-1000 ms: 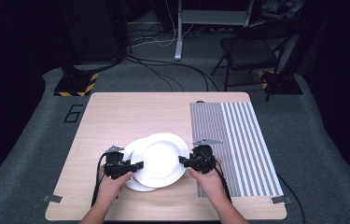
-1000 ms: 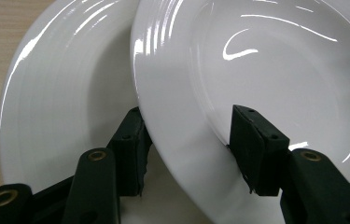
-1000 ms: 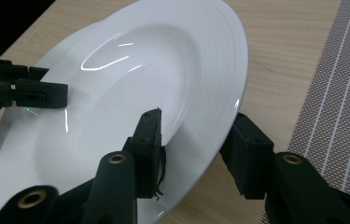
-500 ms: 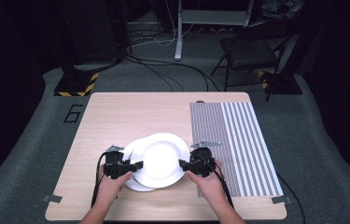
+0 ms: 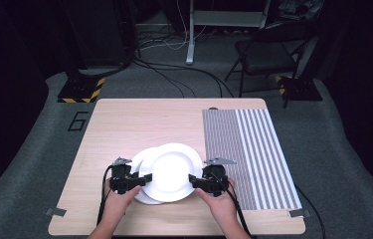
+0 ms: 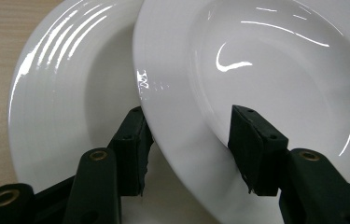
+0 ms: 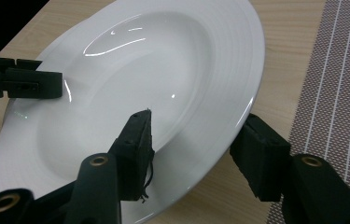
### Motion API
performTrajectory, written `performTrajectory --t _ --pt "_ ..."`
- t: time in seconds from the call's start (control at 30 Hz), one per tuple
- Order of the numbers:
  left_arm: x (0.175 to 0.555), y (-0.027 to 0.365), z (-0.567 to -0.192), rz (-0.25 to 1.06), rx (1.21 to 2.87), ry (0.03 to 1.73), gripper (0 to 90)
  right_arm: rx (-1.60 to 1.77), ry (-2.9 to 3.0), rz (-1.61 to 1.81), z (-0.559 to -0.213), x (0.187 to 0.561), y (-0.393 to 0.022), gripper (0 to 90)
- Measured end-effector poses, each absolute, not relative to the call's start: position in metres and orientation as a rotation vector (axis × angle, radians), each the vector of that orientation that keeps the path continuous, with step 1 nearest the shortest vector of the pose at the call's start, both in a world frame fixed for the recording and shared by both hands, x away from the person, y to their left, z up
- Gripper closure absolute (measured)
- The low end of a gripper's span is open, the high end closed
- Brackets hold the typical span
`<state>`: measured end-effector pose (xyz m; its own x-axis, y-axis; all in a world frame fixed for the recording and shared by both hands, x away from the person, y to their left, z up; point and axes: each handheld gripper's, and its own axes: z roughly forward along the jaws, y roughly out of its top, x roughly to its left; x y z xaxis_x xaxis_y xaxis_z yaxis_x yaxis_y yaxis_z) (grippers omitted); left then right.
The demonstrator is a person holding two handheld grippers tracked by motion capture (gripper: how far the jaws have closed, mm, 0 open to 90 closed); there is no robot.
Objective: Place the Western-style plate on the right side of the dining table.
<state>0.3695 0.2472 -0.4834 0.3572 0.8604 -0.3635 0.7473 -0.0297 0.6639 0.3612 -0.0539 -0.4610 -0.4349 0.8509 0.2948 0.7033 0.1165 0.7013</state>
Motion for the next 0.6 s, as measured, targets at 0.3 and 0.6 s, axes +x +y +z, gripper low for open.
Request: performTrajectory --t 0.3,0.6 --pt "0.3641 0.2441 -0.4797 0.228 1.778 1.432 49.6 1.545 2.207 1.191 -0.4619 0.3627 -0.0539 49.3" --pt "0.3599 0.2394 -0.4777 0.265 1.753 1.434 50.8 1.583 2.158 1.205 -0.4665 0.3634 -0.0524 47.5"
